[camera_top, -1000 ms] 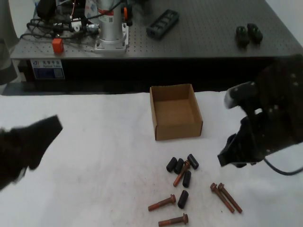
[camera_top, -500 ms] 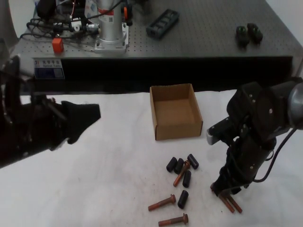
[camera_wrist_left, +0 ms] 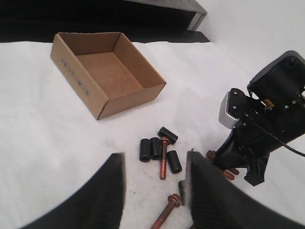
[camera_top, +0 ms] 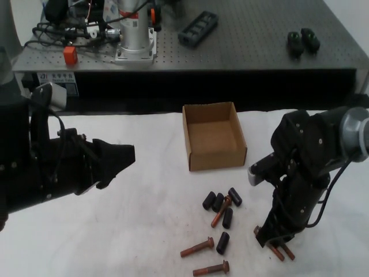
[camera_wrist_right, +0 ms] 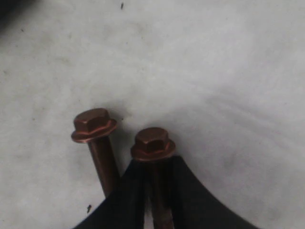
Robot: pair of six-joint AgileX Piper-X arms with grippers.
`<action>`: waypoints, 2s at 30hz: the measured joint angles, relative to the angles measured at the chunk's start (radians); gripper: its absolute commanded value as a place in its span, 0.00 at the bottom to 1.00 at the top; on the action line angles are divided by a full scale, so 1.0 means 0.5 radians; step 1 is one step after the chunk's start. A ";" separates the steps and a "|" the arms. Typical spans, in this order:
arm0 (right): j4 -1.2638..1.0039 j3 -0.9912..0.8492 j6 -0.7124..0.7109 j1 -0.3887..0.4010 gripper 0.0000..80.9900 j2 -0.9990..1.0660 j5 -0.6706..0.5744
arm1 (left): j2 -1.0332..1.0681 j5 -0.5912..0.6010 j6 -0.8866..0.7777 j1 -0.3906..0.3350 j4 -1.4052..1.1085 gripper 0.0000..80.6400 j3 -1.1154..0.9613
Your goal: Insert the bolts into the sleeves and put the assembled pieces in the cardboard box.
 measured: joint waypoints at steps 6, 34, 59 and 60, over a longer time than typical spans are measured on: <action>-0.018 0.003 0.000 0.000 0.17 0.000 0.000 | 0.000 0.000 0.029 0.000 0.008 0.38 -0.003; 0.089 0.009 0.210 -0.209 0.00 -0.818 -0.468 | 1.138 -0.696 0.961 -0.770 1.243 0.38 -1.226; 0.250 0.009 0.235 -0.286 0.00 -1.039 -0.480 | 2.086 -0.905 0.702 -1.199 1.966 0.38 -2.132; 0.250 0.009 0.235 -0.286 0.00 -1.039 -0.480 | 2.092 -0.908 0.685 -1.199 1.966 0.37 -2.132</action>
